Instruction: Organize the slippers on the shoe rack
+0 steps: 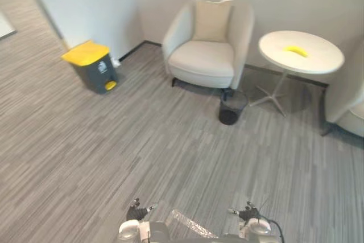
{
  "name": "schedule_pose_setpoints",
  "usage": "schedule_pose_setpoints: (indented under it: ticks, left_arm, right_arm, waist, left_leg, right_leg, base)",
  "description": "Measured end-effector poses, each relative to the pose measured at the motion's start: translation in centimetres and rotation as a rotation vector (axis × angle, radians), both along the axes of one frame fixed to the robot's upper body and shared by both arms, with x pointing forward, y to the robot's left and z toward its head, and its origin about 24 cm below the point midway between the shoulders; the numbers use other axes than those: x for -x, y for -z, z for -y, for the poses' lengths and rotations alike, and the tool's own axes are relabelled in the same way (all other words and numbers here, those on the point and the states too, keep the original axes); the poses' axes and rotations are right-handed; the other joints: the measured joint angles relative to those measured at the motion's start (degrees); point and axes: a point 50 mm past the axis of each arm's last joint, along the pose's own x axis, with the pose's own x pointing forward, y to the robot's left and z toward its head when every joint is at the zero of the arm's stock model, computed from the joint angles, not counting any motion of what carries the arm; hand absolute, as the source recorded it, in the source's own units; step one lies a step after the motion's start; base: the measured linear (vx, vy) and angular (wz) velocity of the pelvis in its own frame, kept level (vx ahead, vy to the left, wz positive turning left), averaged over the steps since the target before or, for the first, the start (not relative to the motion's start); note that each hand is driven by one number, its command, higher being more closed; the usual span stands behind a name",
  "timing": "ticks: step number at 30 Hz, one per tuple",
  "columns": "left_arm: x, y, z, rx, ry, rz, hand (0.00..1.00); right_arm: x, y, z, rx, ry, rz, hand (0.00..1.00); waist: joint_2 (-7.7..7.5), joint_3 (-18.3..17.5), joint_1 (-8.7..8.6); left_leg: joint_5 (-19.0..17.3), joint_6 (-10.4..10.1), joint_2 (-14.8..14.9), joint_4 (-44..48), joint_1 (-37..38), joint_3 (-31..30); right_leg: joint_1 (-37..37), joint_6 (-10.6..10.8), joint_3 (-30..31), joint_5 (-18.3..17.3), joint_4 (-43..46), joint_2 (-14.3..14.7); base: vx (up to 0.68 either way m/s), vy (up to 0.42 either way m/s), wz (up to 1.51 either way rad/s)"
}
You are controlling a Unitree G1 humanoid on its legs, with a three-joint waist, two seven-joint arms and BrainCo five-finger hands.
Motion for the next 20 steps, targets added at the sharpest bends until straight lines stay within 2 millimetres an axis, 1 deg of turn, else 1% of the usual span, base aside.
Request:
schedule_pose_setpoints:
  ticks: [1, 2, 3, 4, 5, 6, 7, 8, 10, 15, 18, 20]
  left_arm:
    - [0.2, 0.0, -0.3, -0.005, -0.005, -0.005, 0.00]
    - [0.2, 0.0, -0.5, -0.011, -0.004, -0.007, 0.00]
    - [0.2, 0.0, -1.0, -0.024, -0.006, -0.005, 0.00]
    - [0.4, 0.0, -1.3, -0.031, -0.014, -0.009, 0.00]
    - [0.4, 0.0, -1.4, -0.031, -0.017, -0.010, 0.00]
    - [0.5, 0.0, -1.5, -0.031, -0.024, -0.016, 0.00]
    - [0.7, 0.2, -1.4, -0.029, -0.024, -0.027, 0.00]
    - [0.8, 0.2, -1.4, -0.028, -0.024, -0.029, 0.00]
    - [1.0, 0.4, -1.2, -0.020, -0.025, -0.040, 0.00]
    - [1.3, 0.6, -0.7, -0.004, -0.044, -0.050, 0.00]
    - [1.5, 0.7, -0.6, -0.001, -0.046, -0.062, 0.00]
    - [1.5, 0.7, -0.7, -0.003, -0.049, -0.062, 0.00]
  right_arm:
    - [0.5, 0.1, 0.1, 0.001, 0.006, -0.012, 0.00]
    - [0.7, 0.2, 0.0, -0.002, 0.006, -0.016, 0.00]
    - [1.5, 0.5, -0.5, -0.018, 0.021, -0.036, 0.00]
    - [1.8, 0.6, -0.9, -0.033, 0.037, -0.042, 0.00]
    - [1.8, 0.6, -0.9, -0.035, 0.041, -0.042, 0.00]
    - [2.0, 0.7, -0.9, -0.036, 0.048, -0.047, 0.00]
    - [2.1, 0.7, -0.8, -0.037, 0.056, -0.048, 0.00]
    - [2.1, 0.7, -0.8, -0.037, 0.057, -0.048, 0.00]
    - [2.3, 0.8, -0.8, -0.038, 0.062, -0.051, 0.00]
    - [2.9, 0.9, -0.3, -0.042, 0.105, -0.065, 0.00]
    - [3.6, 1.1, -0.1, -0.054, 0.138, -0.074, 0.00]
    - [3.6, 1.1, -0.1, -0.059, 0.149, -0.075, 0.00]
  waist:
    - [-0.51, -1.0, 0.25]
    - [-1.30, -1.4, -0.13]
    - [-3.31, -2.2, -0.24]
    - [-3.75, -2.7, 0.15]
    - [-4.14, -2.9, 0.13]
    - [-4.35, -3.0, 0.18]
    - [-4.12, -2.9, 0.15]
    - [-4.27, -3.0, 0.14]
    - [-3.86, -3.1, 0.10]
    - [-3.01, -3.5, 0.07]
    - [-2.86, -3.9, 0.02]
    - [-2.94, -3.9, 0.02]
  left_leg:
    - [1.0, -0.3, -1.9, -1.4, 1.3, -0.1]
    - [1.2, 0.1, -2.4, -2.1, 1.5, 0.3]
    - [1.7, 0.7, -3.2, -4.0, 2.1, 2.6]
    - [1.7, 0.8, -3.7, -4.2, 2.1, 3.4]
    - [1.7, 0.8, -3.8, -4.4, 2.1, 3.7]
    - [1.8, 0.9, -4.0, -5.3, 2.8, 4.7]
    - [2.1, 1.4, -4.3, -6.9, 4.3, 5.1]
    - [2.2, 1.6, -4.4, -7.4, 4.9, 5.4]
    - [2.5, 2.0, -4.6, -10.2, 7.5, 6.6]
    - [2.5, 2.0, -3.7, -12.1, 9.9, 7.9]
    - [3.0, 1.3, -3.0, -14.0, 11.1, 8.1]
    - [3.5, 1.3, -2.8, -14.7, 11.5, 8.3]
  right_leg:
    - [-0.3, 1.0, 2.4, -0.3, 0.3, -0.9]
    - [-0.4, 1.4, 2.6, -0.1, -0.1, -1.4]
    - [-0.3, 2.1, 3.7, 0.4, -2.1, -2.7]
    - [-0.2, 2.7, 4.2, 1.5, -3.9, -3.2]
    - [-0.1, 2.7, 4.3, 1.7, -4.2, -3.3]
    - [0.1, 2.7, 4.9, 2.8, -5.5, -3.5]
    - [1.0, 2.6, 5.0, 3.4, -6.6, -3.7]
    - [1.3, 2.7, 5.1, 3.5, -6.7, -3.8]
    - [2.2, 2.7, 5.4, 3.5, -7.3, -4.1]
    - [2.8, 2.7, 6.2, 3.5, -7.3, -3.0]
    - [2.8, 2.3, 6.5, 3.8, -7.4, -2.3]
    - [2.7, 2.2, 6.5, 4.1, -7.5, -2.0]
  base:
    - [0.14, 0.197, -0.65]
    - [0.24, 0.188, -0.42]
    - [0.22, 0.173, -0.32]
    - [0.26, 0.201, -0.37]
    - [0.18, 0.142, -0.38]
    - [0.16, 0.116, -0.32]
    - [0.15, 0.102, -0.31]
    - [0.14, 0.073, -0.27]
    - [0.12, 0.034, -0.22]
    - [0.07, -0.018, -0.17]
    - [0.02, -0.034, -0.12]
    - [-0.01, -0.031, -0.08]
